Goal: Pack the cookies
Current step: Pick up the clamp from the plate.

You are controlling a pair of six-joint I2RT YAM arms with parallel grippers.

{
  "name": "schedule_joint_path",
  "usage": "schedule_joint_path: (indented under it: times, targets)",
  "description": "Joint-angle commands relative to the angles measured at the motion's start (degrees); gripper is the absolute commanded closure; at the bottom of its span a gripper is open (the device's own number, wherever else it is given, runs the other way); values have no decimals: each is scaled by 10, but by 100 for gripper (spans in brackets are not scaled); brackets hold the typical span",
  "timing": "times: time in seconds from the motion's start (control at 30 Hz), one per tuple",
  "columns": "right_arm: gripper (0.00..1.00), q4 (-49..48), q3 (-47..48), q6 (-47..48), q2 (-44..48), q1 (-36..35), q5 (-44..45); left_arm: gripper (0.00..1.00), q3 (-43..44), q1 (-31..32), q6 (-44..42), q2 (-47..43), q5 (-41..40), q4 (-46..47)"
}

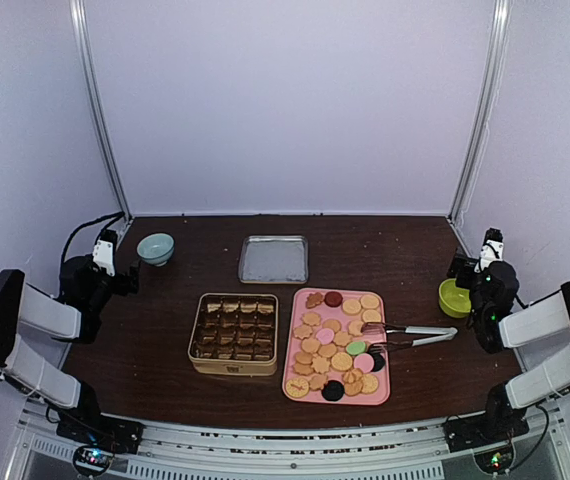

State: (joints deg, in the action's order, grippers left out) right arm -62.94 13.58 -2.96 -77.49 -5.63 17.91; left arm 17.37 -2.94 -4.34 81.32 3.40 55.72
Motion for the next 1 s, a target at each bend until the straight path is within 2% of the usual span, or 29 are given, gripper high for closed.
schedule_joint_path:
  times: [0.0,0.07,0.17,0.23,0.3,0.37,0.47,0.5,0.53,0.6,0.63,0.73,0.87,0.97]
  targets:
    - [0,-15,-5,3,-3,2,-5,2,10,-4,6,2,-2,34]
    - [0,-17,-3,1,-1,2,6,2,11,-5,6,2,-1,31]
    - [0,55,15,-2,45,1,19,2,11,-4,12,1,-13,31]
    - [0,147,42,8,93,-3,8,2,35,-5,20,-7,-36,-17]
    - [0,317,91,42,164,-4,-34,2,80,-5,21,-35,-42,-109]
    - [0,442,150,60,208,-5,-82,2,145,-4,9,-60,-31,-244]
    - [0,520,185,-24,258,-3,-63,2,241,-5,-36,-75,5,-421]
    - [0,587,211,-75,273,-2,-57,2,270,-5,-48,-79,18,-478]
    - [0,629,236,-88,281,0,-92,2,300,-5,-61,-83,36,-534]
    - [0,666,246,-59,282,-6,-213,2,344,-5,-87,-92,69,-623]
    - [0,680,247,-42,281,-15,-245,2,358,-5,-94,-98,82,-655]
    - [0,749,263,13,273,-70,-268,2,378,-5,-129,-122,123,-728]
    - [9,854,278,93,244,-141,-276,2,380,-5,-174,-151,162,-790]
    - [10,889,262,145,234,-192,-284,2,391,-4,-193,-158,189,-844]
